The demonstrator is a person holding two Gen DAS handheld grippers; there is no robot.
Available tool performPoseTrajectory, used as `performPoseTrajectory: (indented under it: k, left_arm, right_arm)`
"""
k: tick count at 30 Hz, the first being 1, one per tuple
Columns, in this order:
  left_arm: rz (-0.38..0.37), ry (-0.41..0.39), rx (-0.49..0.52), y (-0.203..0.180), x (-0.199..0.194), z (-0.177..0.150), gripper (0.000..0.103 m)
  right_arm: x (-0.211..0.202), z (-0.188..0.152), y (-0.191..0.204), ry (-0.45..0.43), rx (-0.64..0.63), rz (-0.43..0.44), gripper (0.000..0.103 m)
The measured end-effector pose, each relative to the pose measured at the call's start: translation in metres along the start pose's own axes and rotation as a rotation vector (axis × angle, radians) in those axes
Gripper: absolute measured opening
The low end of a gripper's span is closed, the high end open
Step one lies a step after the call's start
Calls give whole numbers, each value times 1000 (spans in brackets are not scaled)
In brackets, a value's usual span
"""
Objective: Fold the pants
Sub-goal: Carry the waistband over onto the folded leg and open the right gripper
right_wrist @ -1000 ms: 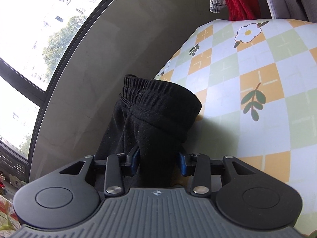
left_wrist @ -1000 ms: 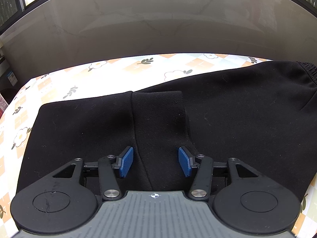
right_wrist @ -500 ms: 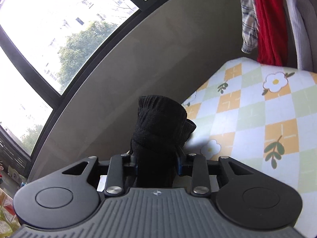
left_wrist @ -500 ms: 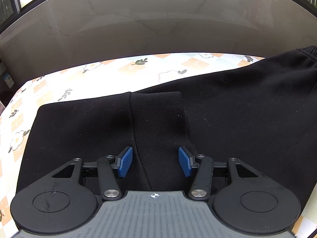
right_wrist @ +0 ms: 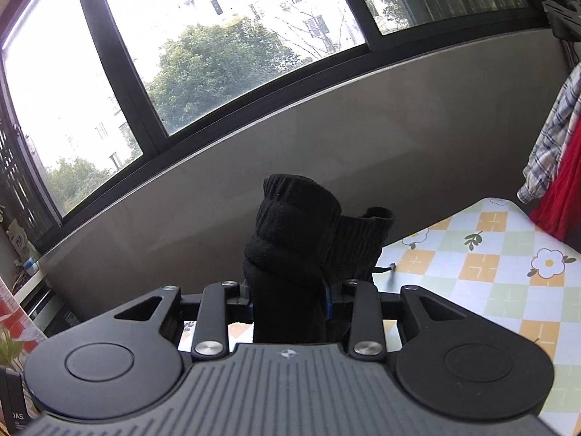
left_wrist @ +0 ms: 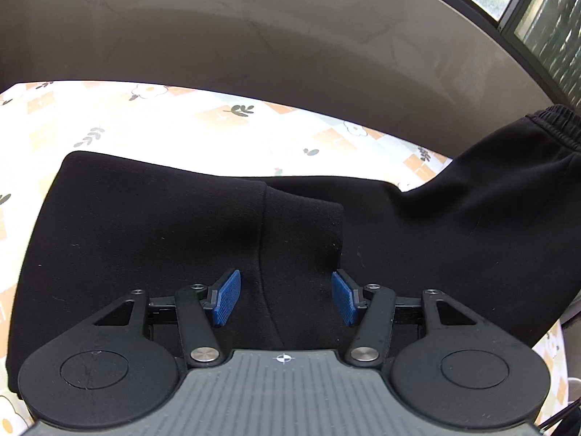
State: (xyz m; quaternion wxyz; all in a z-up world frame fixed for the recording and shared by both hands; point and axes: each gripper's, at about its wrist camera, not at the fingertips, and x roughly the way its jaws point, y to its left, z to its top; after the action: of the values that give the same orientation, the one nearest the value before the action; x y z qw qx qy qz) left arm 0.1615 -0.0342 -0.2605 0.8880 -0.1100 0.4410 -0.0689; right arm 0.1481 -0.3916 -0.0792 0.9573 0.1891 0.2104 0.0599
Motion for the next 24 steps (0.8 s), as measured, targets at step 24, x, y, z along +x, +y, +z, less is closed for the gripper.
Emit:
performPoseTrajectory:
  k: [24]
  left_arm:
    - [122,-211,-418,222,-151,-42,57]
  right_arm:
    - [70,-148,308,294,-646,382,32]
